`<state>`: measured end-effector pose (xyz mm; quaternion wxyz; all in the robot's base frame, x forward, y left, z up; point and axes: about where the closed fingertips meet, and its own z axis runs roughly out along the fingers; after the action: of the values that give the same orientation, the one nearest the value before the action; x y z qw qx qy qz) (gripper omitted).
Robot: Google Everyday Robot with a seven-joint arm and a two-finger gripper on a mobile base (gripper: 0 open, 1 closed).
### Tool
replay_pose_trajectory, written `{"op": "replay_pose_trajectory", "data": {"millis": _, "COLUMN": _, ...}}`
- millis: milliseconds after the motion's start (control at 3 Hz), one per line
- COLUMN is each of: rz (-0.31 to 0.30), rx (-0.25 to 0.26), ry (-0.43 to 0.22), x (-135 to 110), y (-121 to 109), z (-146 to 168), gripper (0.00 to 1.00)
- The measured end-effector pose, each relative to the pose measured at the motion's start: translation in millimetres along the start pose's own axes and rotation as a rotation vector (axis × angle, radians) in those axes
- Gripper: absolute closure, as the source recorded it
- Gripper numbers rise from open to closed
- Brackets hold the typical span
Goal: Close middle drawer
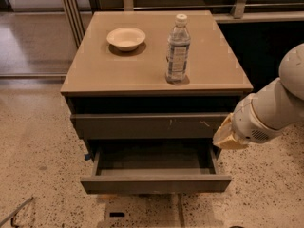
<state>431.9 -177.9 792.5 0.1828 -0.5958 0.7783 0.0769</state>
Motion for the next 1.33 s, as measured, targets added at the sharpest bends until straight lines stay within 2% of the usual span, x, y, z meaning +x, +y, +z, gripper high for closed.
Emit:
{"op": "replay_pose_trajectory", "data": {"millis": 333, "rz": -0.003, "rx": -0.003, "ry": 0.002, "x": 1, "y": 1, "z": 3, "gripper": 1.0}}
{"op": "replay_pose_trajectory", "data": {"millis": 667, "rz": -0.018, "rx": -0.021, "ry": 0.011, "x": 7, "y": 6, "z": 20, "gripper": 1.0}}
{"op": "replay_pose_trajectory", "data": {"millis": 1000, "rz": -0.022, "rx": -0.098, "ry": -0.036, "x": 33, "y": 35, "z": 89, "gripper": 1.0}}
{"op": "replay_pose_trajectory", "data": {"millis": 1333, "rz": 0.036, "rx": -0.16, "ry": -0.116, "x": 63, "y": 55, "z": 179, "gripper": 1.0}}
